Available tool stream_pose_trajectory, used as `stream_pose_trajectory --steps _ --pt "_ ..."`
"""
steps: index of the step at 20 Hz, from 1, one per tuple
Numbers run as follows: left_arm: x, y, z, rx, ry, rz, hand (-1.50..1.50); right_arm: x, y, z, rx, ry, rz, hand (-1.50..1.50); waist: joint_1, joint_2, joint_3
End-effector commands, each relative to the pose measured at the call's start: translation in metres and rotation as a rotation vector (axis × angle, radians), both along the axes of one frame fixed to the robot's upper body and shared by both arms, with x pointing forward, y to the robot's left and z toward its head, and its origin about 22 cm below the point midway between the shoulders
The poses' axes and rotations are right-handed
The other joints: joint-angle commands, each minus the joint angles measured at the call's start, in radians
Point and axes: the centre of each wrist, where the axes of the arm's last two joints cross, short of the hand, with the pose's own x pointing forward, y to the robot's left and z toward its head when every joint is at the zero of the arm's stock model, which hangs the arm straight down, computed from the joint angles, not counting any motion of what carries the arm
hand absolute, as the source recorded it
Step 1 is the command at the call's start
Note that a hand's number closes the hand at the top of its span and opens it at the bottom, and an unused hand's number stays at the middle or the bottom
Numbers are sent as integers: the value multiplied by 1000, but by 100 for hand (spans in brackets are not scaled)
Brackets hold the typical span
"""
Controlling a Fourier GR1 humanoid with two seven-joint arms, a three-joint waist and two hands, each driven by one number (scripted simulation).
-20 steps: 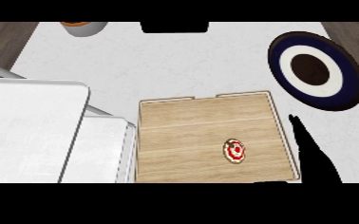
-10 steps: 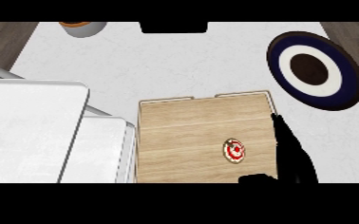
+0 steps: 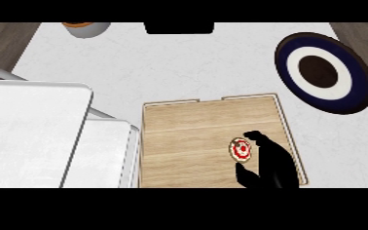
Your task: Pick the cupcake from the tray and place it in the plate
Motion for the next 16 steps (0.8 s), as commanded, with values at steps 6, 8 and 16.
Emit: stream_pose_trajectory --steps 6,8,16 --pt "80 -70 18 28 -17 -103 0 9 19 -12 -113 33 -3 150 -41 9 4" --pt "75 -73 17 22 1 -135 0 19 14 -6 -142 17 6 150 -43 10 4" --pt "58 -43 11 9 -37 -154 0 108 48 41 -162 -344 -180 150 5 37 3"
